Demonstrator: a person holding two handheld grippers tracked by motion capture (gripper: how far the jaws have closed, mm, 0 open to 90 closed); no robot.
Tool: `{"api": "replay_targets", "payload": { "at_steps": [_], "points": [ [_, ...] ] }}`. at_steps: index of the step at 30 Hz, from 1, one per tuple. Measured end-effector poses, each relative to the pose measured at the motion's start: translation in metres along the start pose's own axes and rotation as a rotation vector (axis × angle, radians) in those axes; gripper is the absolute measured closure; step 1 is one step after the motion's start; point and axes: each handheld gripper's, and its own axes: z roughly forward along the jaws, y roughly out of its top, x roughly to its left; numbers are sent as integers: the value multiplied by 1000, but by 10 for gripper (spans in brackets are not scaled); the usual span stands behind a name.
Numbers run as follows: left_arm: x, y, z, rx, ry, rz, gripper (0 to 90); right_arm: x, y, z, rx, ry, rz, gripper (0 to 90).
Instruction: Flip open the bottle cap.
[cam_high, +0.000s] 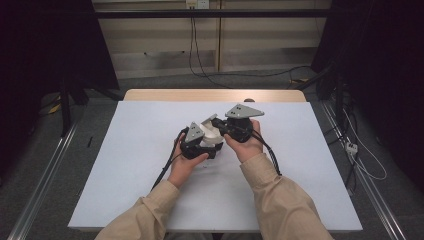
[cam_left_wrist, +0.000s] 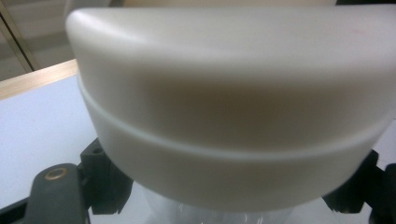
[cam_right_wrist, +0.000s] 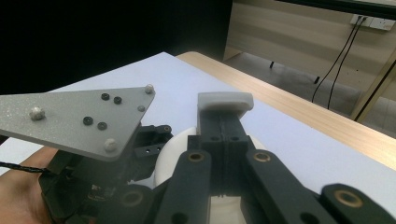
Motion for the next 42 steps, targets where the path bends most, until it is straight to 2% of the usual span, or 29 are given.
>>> {"api": "replay_targets", "payload": {
  "at_steps": [24, 36, 42],
  "points": [
    [1, 0, 0, -1, -3, -7, 187, 2, 8, 8, -1, -4, -9, 900],
    [1, 0, 0, 3, 4, 10, 187, 2, 11, 11, -7, -7, -15, 900],
    [0, 0, 0, 1, 3, 5, 187, 2, 13, 14, -8, -9, -19, 900]
  ]
}}
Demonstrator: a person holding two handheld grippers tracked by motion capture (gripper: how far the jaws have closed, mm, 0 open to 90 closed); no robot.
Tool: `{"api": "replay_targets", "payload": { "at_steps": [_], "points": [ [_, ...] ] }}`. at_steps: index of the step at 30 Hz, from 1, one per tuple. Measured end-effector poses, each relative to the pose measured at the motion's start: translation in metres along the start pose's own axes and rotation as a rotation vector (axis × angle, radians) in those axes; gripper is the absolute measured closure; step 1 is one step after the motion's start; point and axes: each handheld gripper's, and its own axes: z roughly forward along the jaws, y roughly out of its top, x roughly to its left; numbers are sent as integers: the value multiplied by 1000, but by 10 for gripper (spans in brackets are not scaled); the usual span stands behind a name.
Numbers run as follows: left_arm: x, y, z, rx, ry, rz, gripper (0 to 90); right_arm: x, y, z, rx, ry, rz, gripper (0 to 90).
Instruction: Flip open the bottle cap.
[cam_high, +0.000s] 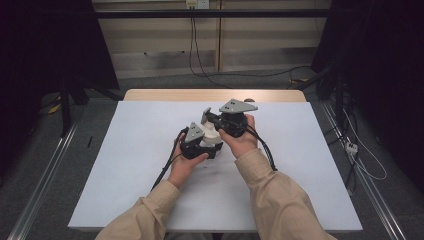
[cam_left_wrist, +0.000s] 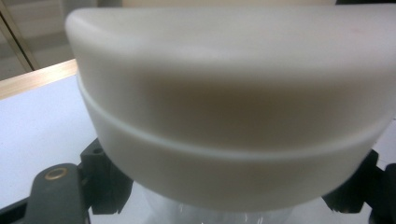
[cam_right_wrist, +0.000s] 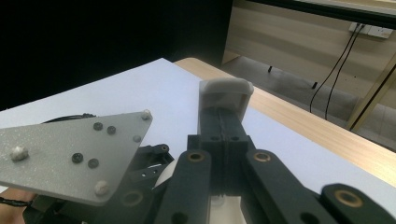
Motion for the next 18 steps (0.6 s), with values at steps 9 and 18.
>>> {"api": "replay_targets", "payload": {
  "at_steps": [9, 18],
  "points": [
    [1, 0, 0, 2, -1, 0, 187, 0, 2, 3, 1, -2, -6, 900],
    [0, 0, 0, 0, 2, 0, 187, 0, 5, 7, 2, -3, -11, 900]
  ]
}}
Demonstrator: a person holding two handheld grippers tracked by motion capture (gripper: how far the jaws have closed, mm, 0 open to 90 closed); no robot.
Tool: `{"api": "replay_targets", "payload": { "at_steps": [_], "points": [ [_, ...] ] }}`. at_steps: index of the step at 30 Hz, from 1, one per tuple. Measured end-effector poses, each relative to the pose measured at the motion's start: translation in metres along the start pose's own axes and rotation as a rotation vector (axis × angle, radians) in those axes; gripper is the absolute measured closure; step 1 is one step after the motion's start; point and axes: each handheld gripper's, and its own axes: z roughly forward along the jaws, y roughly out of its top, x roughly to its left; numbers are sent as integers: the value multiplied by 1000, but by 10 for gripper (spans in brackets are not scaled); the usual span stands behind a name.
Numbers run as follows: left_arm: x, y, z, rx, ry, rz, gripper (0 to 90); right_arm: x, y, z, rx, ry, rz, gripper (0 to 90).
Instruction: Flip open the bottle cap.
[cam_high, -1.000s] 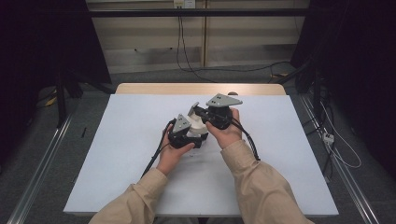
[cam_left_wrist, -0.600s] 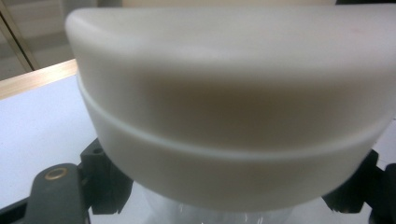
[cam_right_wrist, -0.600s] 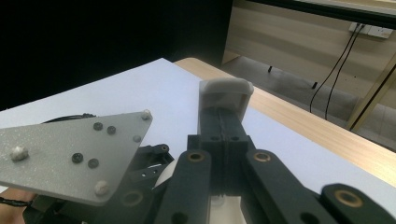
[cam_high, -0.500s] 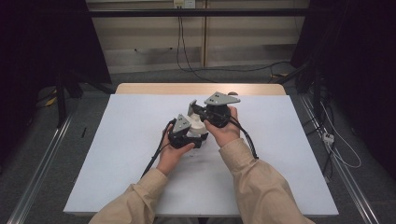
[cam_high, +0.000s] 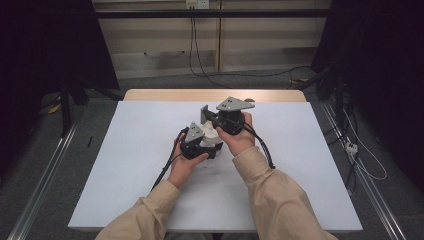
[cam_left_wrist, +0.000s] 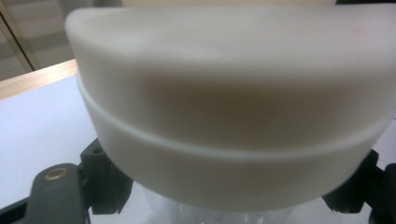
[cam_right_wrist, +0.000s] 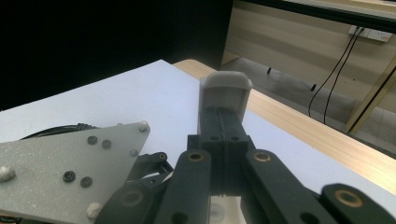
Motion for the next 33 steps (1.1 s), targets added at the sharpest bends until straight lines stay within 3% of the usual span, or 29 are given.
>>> {"api": "replay_targets", "payload": {
  "at_steps": [15, 33],
  "points": [
    [-1, 0, 0, 5, 4, 9, 187, -1, -4, 10, 28, 0, -12, 900],
    [0, 0, 0, 5, 0, 9, 187, 0, -3, 18, 21, 9, -14, 900]
  ]
}}
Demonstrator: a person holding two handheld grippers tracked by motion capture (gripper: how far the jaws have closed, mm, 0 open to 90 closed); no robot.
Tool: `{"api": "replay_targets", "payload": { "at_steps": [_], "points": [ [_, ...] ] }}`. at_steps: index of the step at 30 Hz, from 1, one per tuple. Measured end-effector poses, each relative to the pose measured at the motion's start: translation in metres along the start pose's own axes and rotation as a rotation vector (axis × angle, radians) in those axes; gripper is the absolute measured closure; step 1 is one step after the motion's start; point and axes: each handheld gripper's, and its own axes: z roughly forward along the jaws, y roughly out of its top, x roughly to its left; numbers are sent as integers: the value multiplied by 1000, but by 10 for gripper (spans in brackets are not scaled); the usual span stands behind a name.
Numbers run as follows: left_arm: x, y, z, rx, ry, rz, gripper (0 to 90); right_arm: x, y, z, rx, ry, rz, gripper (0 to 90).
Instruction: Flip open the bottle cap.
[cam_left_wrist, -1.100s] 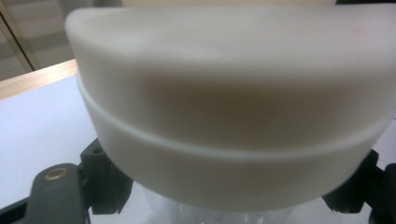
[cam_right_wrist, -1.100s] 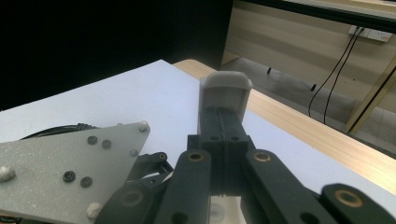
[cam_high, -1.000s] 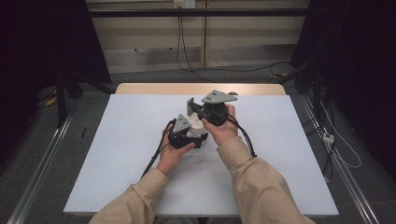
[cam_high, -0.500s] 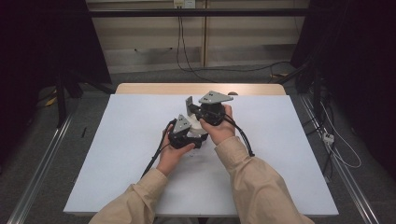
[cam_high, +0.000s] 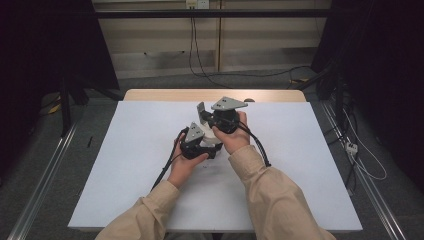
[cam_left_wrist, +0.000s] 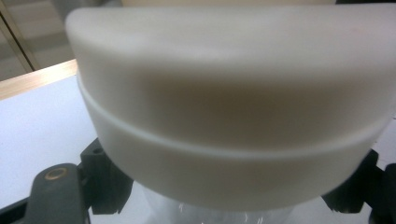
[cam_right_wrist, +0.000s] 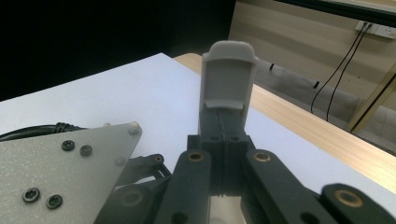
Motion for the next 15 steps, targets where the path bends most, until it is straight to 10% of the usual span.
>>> {"api": "replay_targets", "payload": {
  "at_steps": [15],
  "points": [
    [0, 0, 0, -2, 2, -3, 187, -3, -3, 4, 6, -7, -3, 900]
  ]
}}
